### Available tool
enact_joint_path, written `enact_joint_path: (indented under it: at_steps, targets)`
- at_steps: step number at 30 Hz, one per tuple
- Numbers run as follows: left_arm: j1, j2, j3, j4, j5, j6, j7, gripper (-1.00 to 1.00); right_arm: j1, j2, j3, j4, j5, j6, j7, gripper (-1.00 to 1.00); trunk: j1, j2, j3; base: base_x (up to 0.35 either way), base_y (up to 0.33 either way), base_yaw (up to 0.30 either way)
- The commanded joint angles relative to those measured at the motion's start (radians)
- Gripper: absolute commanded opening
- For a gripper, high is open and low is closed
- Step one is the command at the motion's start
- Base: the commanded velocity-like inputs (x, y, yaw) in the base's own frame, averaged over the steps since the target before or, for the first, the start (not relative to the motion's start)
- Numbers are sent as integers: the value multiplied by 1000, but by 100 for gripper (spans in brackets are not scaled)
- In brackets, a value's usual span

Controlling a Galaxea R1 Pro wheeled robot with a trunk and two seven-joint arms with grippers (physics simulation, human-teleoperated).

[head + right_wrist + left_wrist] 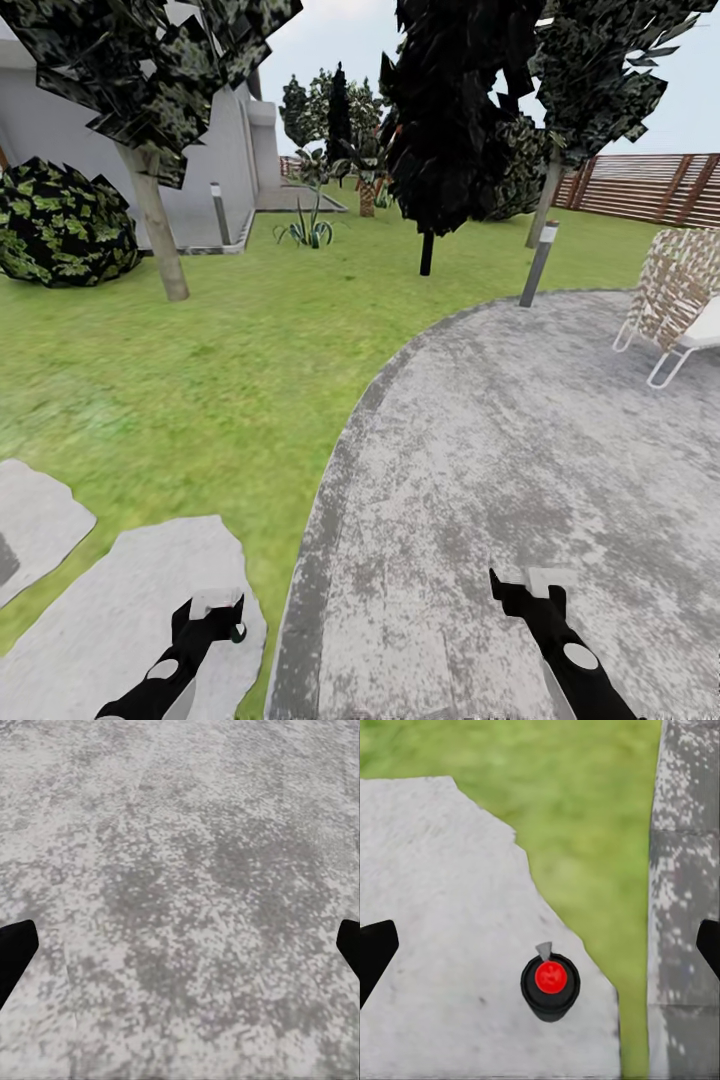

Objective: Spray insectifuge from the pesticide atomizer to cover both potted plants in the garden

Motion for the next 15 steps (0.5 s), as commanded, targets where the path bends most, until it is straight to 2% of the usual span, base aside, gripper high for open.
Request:
enact_joint_path:
  at_steps: [1, 15]
  targets:
    - [-1, -1, 6, 1, -7, -4, 0, 100, 0, 0, -1, 1, 0, -3, 0, 100, 0, -1, -6, 0, 0, 0]
    - [0, 1, 6, 1, -7, -5, 0, 100, -1, 0, 3, -1, 0, -3, 0, 100, 6, -4, -83, 0, 0, 0]
